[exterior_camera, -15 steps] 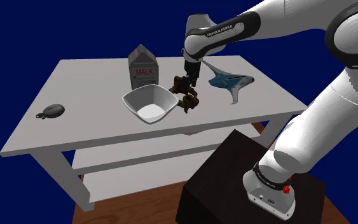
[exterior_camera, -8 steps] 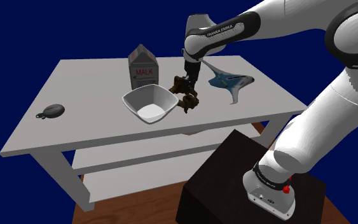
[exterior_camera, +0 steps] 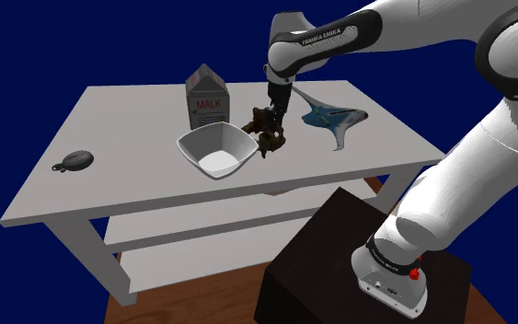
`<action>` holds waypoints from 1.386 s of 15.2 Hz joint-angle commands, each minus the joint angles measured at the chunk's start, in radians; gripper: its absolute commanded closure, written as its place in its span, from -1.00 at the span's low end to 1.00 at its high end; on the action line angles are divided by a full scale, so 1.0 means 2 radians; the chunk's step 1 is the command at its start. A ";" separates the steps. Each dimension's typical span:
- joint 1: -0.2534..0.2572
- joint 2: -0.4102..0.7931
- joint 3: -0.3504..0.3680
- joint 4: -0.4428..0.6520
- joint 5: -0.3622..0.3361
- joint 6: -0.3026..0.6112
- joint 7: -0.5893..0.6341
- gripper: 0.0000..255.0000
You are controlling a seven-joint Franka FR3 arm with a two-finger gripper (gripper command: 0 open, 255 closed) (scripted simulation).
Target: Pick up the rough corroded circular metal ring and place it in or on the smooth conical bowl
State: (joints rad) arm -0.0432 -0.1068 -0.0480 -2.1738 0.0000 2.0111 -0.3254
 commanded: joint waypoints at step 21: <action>0.001 -0.025 0.001 0.125 0.000 -0.149 0.002 1.00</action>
State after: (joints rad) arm -0.0400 -0.1548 -0.0462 -1.9389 -0.0008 1.7291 -0.3216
